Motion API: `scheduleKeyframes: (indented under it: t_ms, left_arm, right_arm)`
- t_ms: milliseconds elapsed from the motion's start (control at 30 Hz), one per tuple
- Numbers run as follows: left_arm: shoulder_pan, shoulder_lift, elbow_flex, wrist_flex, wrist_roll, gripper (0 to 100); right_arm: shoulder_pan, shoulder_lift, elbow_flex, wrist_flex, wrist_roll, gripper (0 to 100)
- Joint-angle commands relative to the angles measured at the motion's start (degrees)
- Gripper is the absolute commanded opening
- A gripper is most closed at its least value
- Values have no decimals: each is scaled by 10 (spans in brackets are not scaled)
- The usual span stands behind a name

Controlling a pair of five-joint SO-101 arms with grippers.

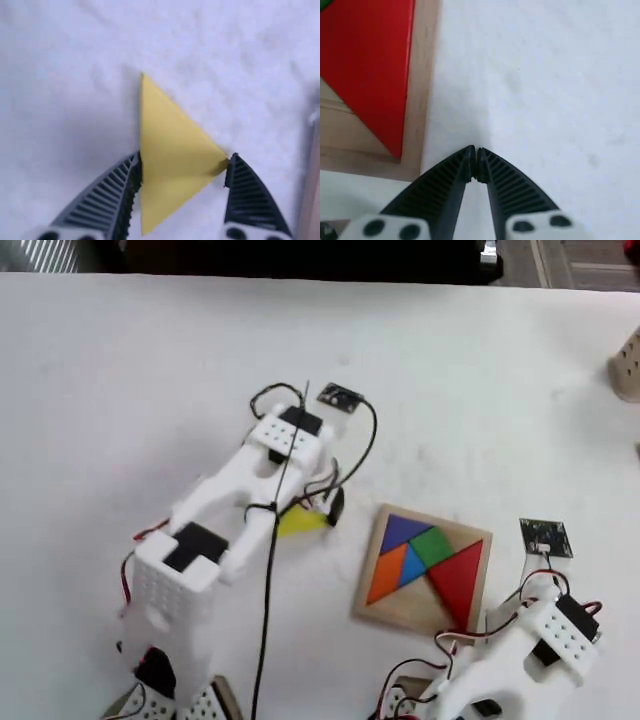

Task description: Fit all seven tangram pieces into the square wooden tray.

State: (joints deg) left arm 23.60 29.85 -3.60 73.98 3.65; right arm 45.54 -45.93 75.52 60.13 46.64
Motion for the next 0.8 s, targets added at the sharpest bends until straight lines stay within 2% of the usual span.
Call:
scheduleKeyframes:
  t_ms: [0,300,500,667,767]
  left_arm:
    - [8,-54,4,10,8,146]
    - [69,-126,59,7,43,151]
    - [44,-131,54,-4,33,162]
    - [9,-127,59,-8,-71,377]
    - [11,-125,64,-10,-75,398]
  right_arm:
    - [-7,-13,-4,-8,9,18]
    - [-6,-13,-4,-9,9,18]
    - [-6,-13,-4,-9,9,18]
    - [-7,-13,-4,-9,9,18]
    - [-7,-13,-4,-9,9,18]
